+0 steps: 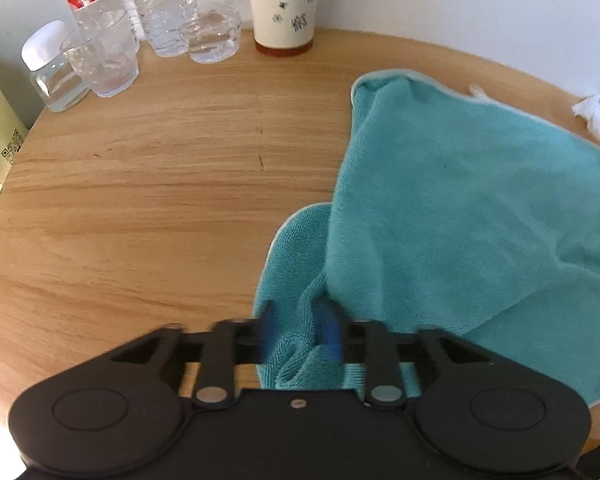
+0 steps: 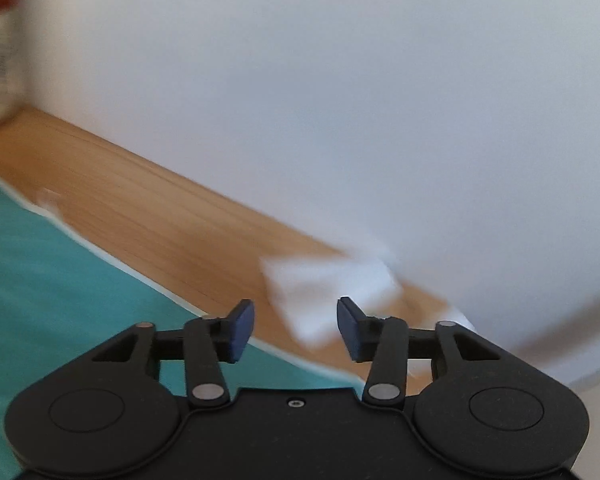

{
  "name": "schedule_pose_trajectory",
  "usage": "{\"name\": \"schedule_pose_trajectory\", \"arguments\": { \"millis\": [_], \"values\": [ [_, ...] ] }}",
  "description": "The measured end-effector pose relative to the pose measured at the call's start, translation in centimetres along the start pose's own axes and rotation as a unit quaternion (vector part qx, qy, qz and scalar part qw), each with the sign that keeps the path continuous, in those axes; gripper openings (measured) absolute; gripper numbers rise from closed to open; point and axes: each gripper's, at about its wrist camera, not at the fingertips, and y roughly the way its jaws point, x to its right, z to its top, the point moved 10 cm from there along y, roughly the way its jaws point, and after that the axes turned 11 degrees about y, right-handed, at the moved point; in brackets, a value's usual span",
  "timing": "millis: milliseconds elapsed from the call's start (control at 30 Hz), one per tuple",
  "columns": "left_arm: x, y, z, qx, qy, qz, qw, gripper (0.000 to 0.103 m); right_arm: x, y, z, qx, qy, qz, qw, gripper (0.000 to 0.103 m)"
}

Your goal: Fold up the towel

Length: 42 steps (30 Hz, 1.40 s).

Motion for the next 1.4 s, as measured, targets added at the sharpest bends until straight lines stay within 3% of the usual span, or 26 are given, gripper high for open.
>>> {"name": "schedule_pose_trajectory", "arguments": {
  "millis": [33, 133, 200, 300, 533, 667, 700, 733, 767, 833, 867, 967, 1033, 1167, 1333, 1400],
  "values": [
    [-0.3, 0.1, -0.1, 0.000, -0.006, -0.006, 1.0000, 0.034, -1.4, 0.2, 0.9, 0.000, -0.006, 0.021, 1.000, 0.052],
    [-1.3, 0.5, -0.2, 0.002, -0.022, -0.025, 0.9994, 0.038, -11.9, -0.1, 3.8, -0.014, -0.053, 0.155, 0.986, 0.052],
    [-1.7, 0.9, -0.2, -0.003, -0.023, -0.028, 0.9993, 0.038, -16.7, -0.2, 4.7, -0.016, -0.083, 0.200, 0.976, 0.052],
    [-2.3, 1.2, 0.2, 0.003, -0.032, -0.048, 0.9983, 0.038, -23.4, 0.7, 5.4, -0.035, -0.137, 0.241, 0.960, 0.052],
    [-2.8, 1.6, 1.1, -0.009, -0.060, -0.087, 0.9943, 0.038, -30.2, 3.4, 7.0, -0.042, -0.203, 0.267, 0.941, 0.052],
    [-2.1, 1.7, 1.3, -0.026, -0.056, -0.109, 0.9922, 0.034, -31.8, 4.2, 6.6, -0.088, -0.241, 0.304, 0.917, 0.051],
    [-1.9, 1.7, 1.3, -0.028, -0.054, -0.111, 0.9920, 0.021, -31.9, 4.4, 6.4, -0.096, -0.255, 0.306, 0.912, 0.051],
    [-2.0, 1.8, 1.3, -0.033, -0.055, -0.103, 0.9927, 0.014, -32.0, 4.6, 6.3, -0.101, -0.264, 0.306, 0.909, 0.049],
    [-2.0, 2.0, 1.3, -0.036, -0.056, -0.105, 0.9923, 0.013, -32.1, 4.8, 6.0, -0.108, -0.277, 0.304, 0.905, 0.045],
    [-2.0, 2.1, 1.6, -0.032, -0.058, -0.113, 0.9913, 0.013, -32.1, 5.3, 5.7, -0.129, -0.290, 0.307, 0.897, 0.020],
    [-1.9, 2.2, 1.7, -0.032, -0.061, -0.117, 0.9907, 0.012, -32.1, 5.3, 5.7, -0.146, -0.280, 0.320, 0.893, 0.016],
    [-1.9, 1.9, 2.0, -0.025, -0.060, -0.110, 0.9917, 0.008, -31.8, 5.3, 6.1, -0.153, -0.268, 0.322, 0.895, 0.012],
    [-2.2, 1.3, 2.3, -0.013, -0.053, -0.094, 0.9940, 0.008, -31.4, 5.1, 6.7, -0.146, -0.253, 0.326, 0.899, 0.011],
    [-4.4, -1.2, 2.7, 0.025, -0.063, -0.050, 0.9965, 0.008, -30.6, 2.4, 9.6, -0.092, -0.181, 0.367, 0.908, 0.011],
    [-6.0, -7.1, 2.3, 0.086, -0.084, -0.011, 0.9926, 0.008, -26.6, -3.9, 12.0, -0.001, -0.078, 0.448, 0.891, 0.011],
    [-5.9, -8.1, 1.7, 0.091, -0.088, -0.013, 0.9919, 0.008, -24.4, -4.4, 11.0, 0.008, -0.046, 0.445, 0.894, 0.011]
  ]
}}
